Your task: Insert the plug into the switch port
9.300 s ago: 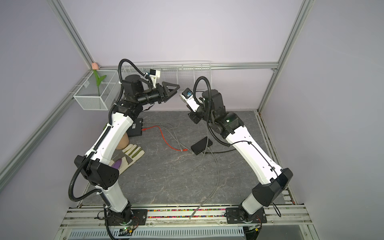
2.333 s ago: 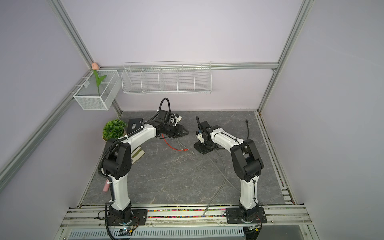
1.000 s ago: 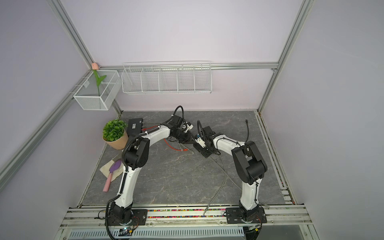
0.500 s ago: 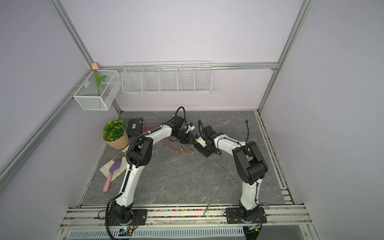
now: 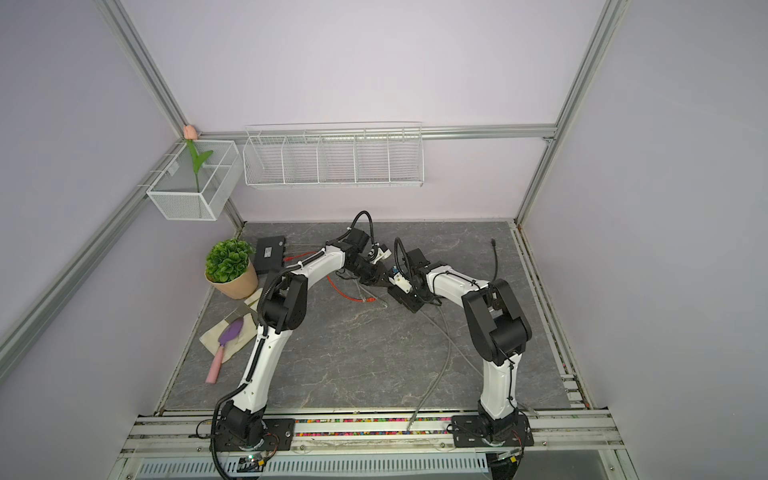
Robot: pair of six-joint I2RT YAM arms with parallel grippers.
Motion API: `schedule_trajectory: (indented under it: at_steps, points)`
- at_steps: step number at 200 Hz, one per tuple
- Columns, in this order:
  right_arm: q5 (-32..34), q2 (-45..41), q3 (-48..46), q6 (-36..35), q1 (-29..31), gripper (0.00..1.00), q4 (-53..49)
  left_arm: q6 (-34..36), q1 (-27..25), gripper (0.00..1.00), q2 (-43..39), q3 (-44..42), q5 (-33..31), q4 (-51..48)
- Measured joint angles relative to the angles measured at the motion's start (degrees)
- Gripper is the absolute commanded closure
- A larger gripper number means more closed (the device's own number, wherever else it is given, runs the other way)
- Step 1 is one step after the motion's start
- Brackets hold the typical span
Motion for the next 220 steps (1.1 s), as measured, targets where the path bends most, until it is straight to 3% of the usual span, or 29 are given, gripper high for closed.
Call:
schedule_trajectory:
  at_steps: [94,220]
  points:
    - [-0.72,3.56,5.70,5.46,-0.04,0.93,-5.46,1.40,0.00,0.81,0.04,0.22,-0.37,-0.31]
    - [-0.28,7.80,12.70,3.89,0.02,0.93,-12.83,5.53,-0.66,0.82,0.00,1.03,-2.36,-1.62]
